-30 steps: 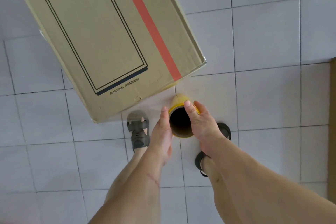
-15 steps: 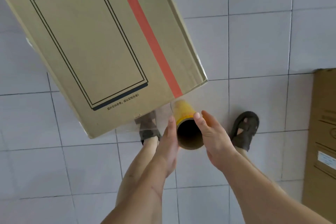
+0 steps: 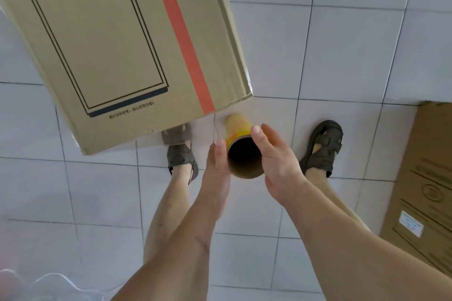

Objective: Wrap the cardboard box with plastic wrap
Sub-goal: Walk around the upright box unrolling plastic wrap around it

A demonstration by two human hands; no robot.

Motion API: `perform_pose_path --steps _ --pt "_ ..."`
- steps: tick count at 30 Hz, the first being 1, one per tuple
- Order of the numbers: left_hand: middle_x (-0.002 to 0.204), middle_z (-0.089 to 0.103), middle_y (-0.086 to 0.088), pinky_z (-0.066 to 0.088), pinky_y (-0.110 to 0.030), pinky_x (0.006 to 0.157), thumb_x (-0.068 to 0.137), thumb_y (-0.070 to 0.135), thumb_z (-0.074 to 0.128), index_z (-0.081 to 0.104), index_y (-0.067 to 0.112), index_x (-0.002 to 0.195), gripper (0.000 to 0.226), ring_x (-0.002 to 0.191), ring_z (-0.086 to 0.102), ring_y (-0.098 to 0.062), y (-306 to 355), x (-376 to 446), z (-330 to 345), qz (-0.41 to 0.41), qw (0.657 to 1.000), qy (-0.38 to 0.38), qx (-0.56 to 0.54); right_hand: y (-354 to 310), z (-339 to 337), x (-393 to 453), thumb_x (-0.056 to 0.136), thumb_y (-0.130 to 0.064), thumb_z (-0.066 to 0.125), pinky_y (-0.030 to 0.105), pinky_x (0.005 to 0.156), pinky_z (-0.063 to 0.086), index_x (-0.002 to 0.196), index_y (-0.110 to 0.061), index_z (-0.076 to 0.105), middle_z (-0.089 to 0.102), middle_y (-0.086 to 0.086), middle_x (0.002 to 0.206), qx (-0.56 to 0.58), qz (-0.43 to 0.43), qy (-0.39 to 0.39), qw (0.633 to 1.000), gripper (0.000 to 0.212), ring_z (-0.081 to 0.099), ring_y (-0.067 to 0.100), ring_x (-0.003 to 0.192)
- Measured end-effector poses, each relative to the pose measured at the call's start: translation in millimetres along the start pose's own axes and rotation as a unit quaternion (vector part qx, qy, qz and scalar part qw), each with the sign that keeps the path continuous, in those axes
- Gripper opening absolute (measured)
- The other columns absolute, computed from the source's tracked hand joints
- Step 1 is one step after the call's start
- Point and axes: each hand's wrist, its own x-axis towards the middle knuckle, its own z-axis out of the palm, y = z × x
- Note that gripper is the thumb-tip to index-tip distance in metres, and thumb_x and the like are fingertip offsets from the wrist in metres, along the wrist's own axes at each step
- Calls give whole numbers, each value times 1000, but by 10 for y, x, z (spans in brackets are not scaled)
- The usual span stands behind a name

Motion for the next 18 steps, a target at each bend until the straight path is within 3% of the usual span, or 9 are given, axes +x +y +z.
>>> perform_pose_path --steps 3,7,9,11,14,16,18 --pt "141 65 9 32 -48 122 85 92 33 59 34 142 85 139 53 -13 41 35 20 2 1000 9 -13 -26 24 13 60 -78 73 37 106 42 140 -34 52 62 -6 132 16 22 -13 1000 93 55 14 123" --pt "138 69 5 41 -43 115 98 75 26 59 28 142 72 137 57 -14 107 10 157 -33 997 -2 -74 -263 -10 29 81 -66 66 30 83 46 134 -35 58 63 -5 122 -66 10 22 997 63 58 18 113" --pt "135 70 7 43 -41 115 95 74 26 59 29 140 71 135 58 -12 94 -1 209 -71 991 -21 -109 -350 -87 63 84 -62 65 27 79 43 133 -33 60 63 -5 121 -122 -14 28 992 57 58 18 112" --pt "132 70 14 37 -38 121 92 78 27 56 34 140 72 137 55 -9 106 11 278 -92 990 -36 -104 -387 -167 90 85 -57 67 24 83 41 133 -32 60 62 -7 121 -119 -38 28 992 54 58 13 112" --pt "133 69 18 32 -35 123 94 81 31 55 34 143 72 134 55 -2 203 98 375 -66 996 -2 -68 -351 -286 131 87 -52 68 19 83 37 137 -36 53 60 -15 118 -33 -35 6 999 55 55 4 110" --pt "139 66 13 32 -39 123 79 89 43 55 33 146 88 136 54 -5 300 178 403 -59 996 35 -59 -304 -319 168 84 -59 67 24 94 35 140 -38 50 60 -15 126 -17 -31 -11 999 62 51 5 120" --pt "136 68 12 33 -40 122 70 88 49 60 34 142 91 133 56 -7 368 247 407 -68 993 61 -71 -247 -302 185 80 -67 66 30 105 34 142 -40 47 59 -14 133 -2 -23 -31 999 70 50 7 126"
